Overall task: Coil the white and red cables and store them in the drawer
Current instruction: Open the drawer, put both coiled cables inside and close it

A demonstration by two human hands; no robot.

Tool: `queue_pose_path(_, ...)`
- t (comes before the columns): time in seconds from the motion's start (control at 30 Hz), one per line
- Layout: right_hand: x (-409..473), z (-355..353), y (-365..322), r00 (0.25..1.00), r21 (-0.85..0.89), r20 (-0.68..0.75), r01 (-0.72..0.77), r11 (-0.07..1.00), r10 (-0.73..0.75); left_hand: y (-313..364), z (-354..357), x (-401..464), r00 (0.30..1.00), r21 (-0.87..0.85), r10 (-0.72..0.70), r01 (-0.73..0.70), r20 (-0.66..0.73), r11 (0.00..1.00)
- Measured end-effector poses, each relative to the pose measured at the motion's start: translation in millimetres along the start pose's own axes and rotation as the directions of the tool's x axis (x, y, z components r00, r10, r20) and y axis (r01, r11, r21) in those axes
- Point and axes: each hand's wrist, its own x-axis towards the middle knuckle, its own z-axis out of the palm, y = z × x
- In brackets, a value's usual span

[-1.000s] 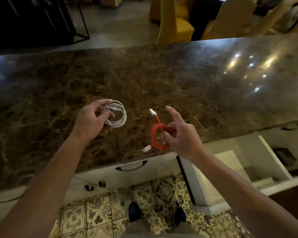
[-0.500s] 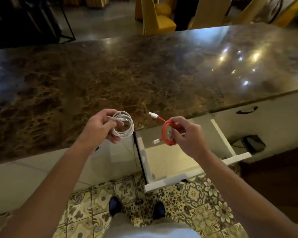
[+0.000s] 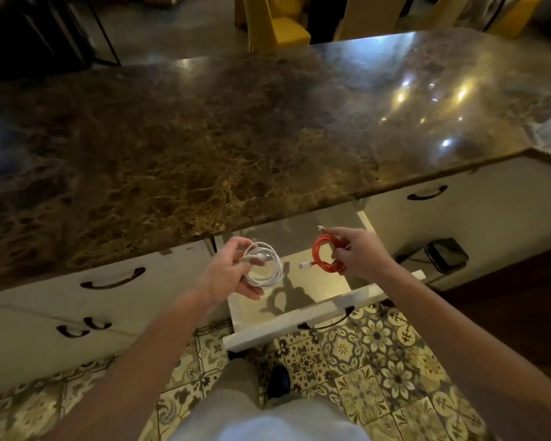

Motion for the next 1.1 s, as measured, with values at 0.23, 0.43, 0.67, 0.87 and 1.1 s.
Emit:
queue_pose_path(0.23,35,17,23,0.981,-0.166,0.021,-0.186,0.968,0.192,-9,25,40,0.977,0.059,-0.214,0.214,-0.002,0.975)
queue_pose_path(0.43,68,27,25,0.964,-0.228,0.027,-0.252,0.94,0.265,-18,37,89,0.957,0.173,-0.242,0.268,-0.158,0.948)
queue_pose_path(0.67,94,44,37,0.917,-0.313,0.148,-0.311,0.897,0.37,-28,48,114,0.875,0.218,-0.47,0.485,-0.119,0.847)
queue_pose_path(0.87,104,54,47,0.927,-0.342,0.192,-0.246,0.907,0.323,-48,43,136,0.909,0.289,-0.411,0.413,-0.071,0.864)
queue_pose_path(1.1,103,62,54,0.928,-0.277,0.227,-0.229,0.933,0.296,-55,40,149,0.91,0.326,-0.413,0.406,-0.051,0.854)
